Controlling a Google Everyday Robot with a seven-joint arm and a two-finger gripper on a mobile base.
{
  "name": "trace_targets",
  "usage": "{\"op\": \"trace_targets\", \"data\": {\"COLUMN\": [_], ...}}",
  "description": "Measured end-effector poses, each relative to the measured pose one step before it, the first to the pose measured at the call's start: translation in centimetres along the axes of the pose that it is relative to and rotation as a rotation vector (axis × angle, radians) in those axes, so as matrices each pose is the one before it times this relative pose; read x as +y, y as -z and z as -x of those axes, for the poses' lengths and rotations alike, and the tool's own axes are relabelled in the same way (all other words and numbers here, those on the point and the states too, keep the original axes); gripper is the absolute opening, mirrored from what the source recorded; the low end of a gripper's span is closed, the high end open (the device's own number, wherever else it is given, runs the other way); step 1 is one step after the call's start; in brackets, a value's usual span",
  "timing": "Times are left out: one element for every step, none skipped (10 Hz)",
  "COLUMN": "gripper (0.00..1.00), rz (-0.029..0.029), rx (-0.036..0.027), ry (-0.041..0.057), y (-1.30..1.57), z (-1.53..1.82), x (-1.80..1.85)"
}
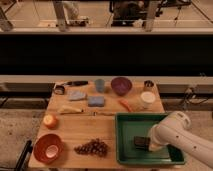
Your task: Wipe tray with eraser
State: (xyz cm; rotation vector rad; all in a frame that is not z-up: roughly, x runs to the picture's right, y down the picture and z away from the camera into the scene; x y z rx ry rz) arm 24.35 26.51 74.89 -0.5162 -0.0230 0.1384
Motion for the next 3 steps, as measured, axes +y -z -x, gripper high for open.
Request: {"op": "trace_targets", "data": {"gripper": [0.0, 0.0, 0.0], "rz": [0.00229, 0.002, 0.00293], "rx": [-0.01383, -0.01978, -0.02273], "ry": [-0.00028, -0.00864, -0.00876], "y": [-0.103, -0.012, 0.075], "z": [0.312, 0.138, 0.279], "x": [-0.039, 0.022, 0.021]}}
